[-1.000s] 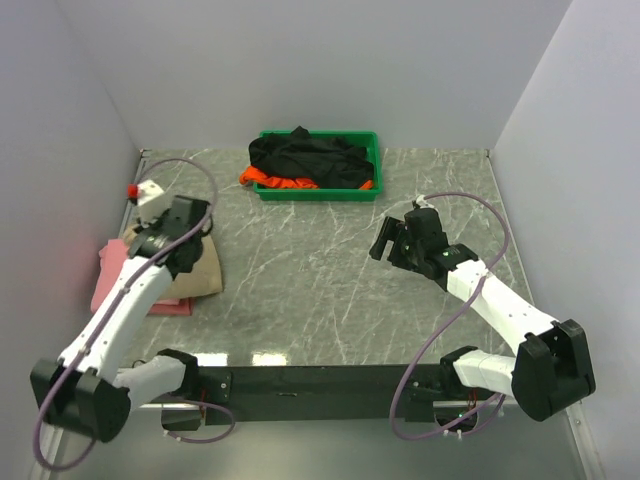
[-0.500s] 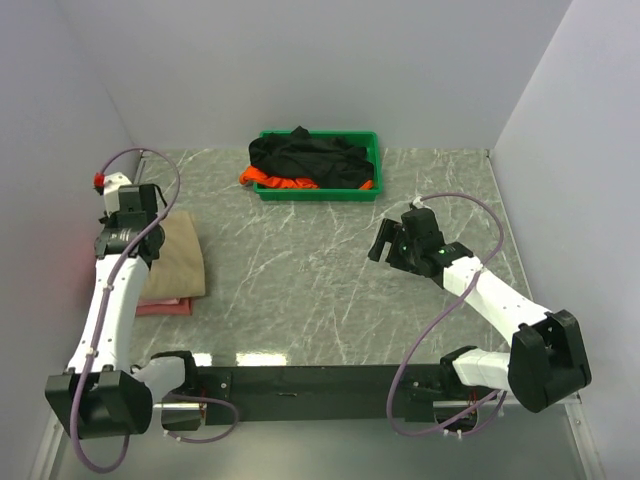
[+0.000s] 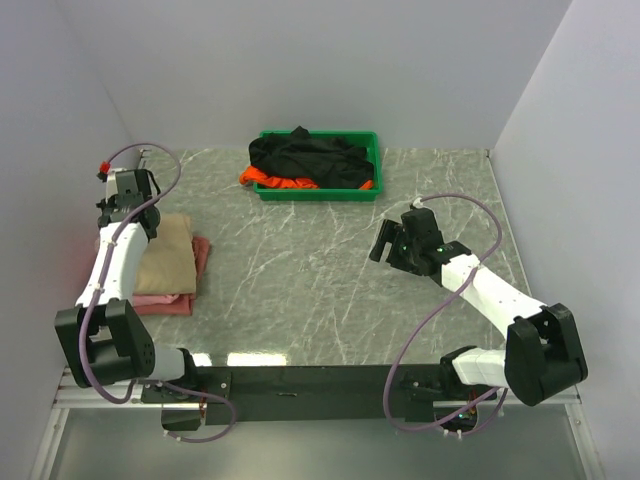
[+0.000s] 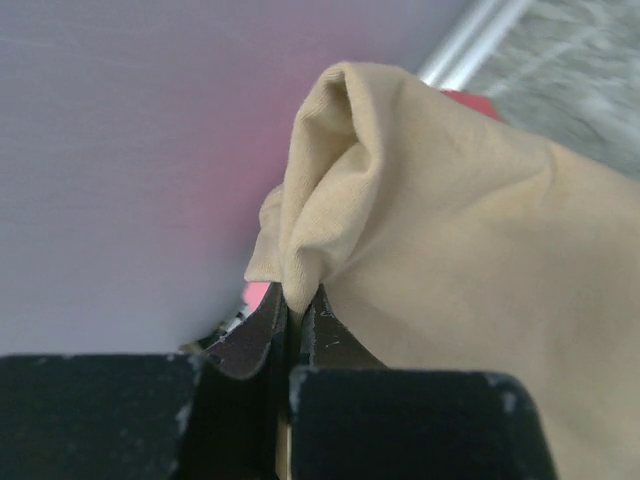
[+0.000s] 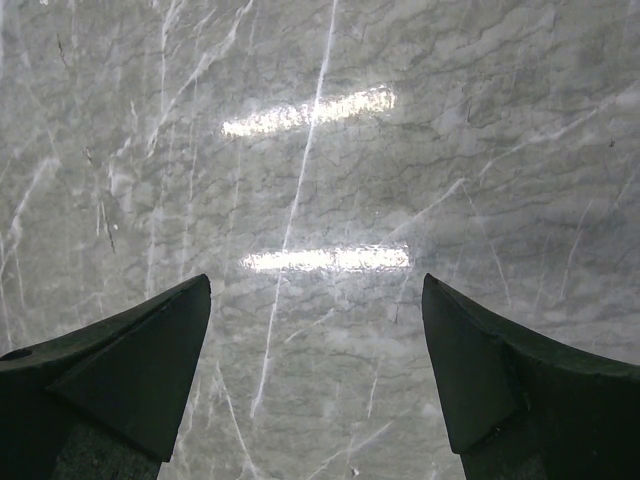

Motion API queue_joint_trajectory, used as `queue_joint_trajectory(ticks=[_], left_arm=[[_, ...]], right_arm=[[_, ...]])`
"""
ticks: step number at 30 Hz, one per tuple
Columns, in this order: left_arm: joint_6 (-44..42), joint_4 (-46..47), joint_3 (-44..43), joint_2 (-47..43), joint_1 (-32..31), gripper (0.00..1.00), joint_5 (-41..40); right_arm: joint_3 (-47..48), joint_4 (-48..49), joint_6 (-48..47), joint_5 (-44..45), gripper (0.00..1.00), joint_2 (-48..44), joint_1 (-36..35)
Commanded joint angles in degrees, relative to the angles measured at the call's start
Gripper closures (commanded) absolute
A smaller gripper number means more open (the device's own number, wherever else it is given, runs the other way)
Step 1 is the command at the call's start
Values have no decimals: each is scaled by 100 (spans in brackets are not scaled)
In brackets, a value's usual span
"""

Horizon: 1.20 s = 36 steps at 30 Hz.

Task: Fold and stack the t-shirts
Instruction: Neatly place the folded tshirt to the corner, then reset both grippers

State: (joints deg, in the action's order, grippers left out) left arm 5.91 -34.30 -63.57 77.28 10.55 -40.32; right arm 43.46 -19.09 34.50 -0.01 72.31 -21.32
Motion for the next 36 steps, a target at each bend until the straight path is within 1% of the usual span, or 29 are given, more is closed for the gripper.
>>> queue_joint_trajectory(ticks=[1,3,5,6,8,11,12,13,14,15,17,20,21,24,25,26,27,29,30,31,32,33,35,36], left_arm=[[-372,522,-85,76,62,99,-854],[-82,364,-366,374,97,99,-1153],[-64,293,-498,481,158,99,-1005],[-73,310,-490,560,176,98,-961],[-64,380,-455,666,193,93,-1240],[119,346,-594,929,263,94,-1566],[251,32,-708,1052,299,93,-1506],[357,-67,-796,1105,395,92,-1436],[445,-137,-893,1149,439,93,-1400],[472,-190,-911,1210,492,96,-1418],[534,-199,-877,1246,588,95,-1435],[665,-252,-876,1290,659,89,-1619],[674,-304,-902,1273,659,82,-1489],[709,-305,-894,1229,686,68,-1435],[788,-305,-885,1211,703,64,-1601],[1128,-470,-946,1194,695,59,-1602],[1236,-550,-1008,1115,694,42,-1515],[1307,-734,-1217,974,695,1,-963],[1359,-788,-1306,765,703,1,-761],[1395,-884,-1411,624,703,1,16],[1369,-946,-1586,465,703,1,363],[1395,-877,-1632,72,695,1,688],[1569,-772,-1702,-378,677,1,1732],[1745,-484,-1659,-876,677,1,2042]], right_arm=[[-40,125,-119,63,8,55,67],[-48,116,-137,28,8,72,93],[-66,134,-137,45,8,64,102],[-66,125,-145,36,7,64,111],[-66,116,-163,19,8,72,128],[-66,134,-189,19,7,90,163],[-75,134,-189,19,8,125,163],[-92,143,-198,19,7,134,172],[-84,143,-189,-94,7,143,181],[-92,134,-207,-87,7,160,181],[-75,125,-207,-69,7,178,216],[-84,116,-216,-87,7,204,234],[-84,134,-216,-95,7,222,242],[-75,143,-224,-148,8,265,251],[-75,134,-225,-166,7,274,251],[-75,134,-225,-175,8,274,251],[-83,143,-225,-166,8,266,260],[-101,169,-225,-183,6,196,278],[-127,195,-233,-227,7,134,278],[-145,248,-233,-262,7,82,286],[-162,283,-242,-323,7,38,286],[-189,318,-242,-341,6,-41,295],[-198,345,-251,-350,7,-112,295],[-180,293,-251,-342,7,-173,304]])
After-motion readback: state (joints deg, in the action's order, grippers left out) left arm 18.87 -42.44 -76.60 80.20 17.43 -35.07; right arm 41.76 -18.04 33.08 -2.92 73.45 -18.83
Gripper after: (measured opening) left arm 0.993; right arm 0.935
